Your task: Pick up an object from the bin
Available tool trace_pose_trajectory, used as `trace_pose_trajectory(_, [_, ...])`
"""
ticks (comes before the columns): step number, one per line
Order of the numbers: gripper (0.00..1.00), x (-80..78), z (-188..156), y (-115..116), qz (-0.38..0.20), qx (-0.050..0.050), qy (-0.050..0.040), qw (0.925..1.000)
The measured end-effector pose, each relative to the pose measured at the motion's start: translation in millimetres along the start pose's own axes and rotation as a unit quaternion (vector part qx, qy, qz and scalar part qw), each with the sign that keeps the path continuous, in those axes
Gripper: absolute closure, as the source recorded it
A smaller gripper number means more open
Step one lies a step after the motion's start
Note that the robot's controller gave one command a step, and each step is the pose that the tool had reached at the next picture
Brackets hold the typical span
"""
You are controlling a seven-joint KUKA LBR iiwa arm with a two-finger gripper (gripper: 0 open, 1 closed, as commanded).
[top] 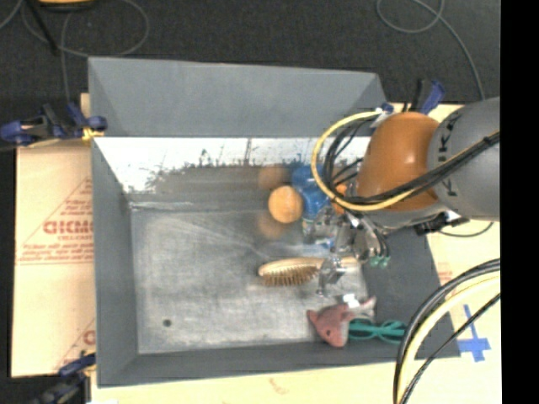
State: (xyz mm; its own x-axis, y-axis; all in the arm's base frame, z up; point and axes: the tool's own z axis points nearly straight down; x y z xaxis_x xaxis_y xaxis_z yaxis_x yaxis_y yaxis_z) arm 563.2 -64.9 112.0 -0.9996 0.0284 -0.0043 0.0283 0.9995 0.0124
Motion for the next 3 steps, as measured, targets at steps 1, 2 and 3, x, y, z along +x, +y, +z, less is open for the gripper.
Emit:
trace_pose_trajectory(1, [0.0, -4.2, -46.1, 2.8, 0.015, 0.006, 0.0007, 0.9999])
trace_pose_trajectory(2, [0.0, 2.0, 15.5, 8.0, -0.006, 0.003, -0.0023, 1.0])
trace_pose_trajectory(3, [1.0, -4.0, 37.5, 1.8, 0.093, 0.006, -0.0034, 0.9956])
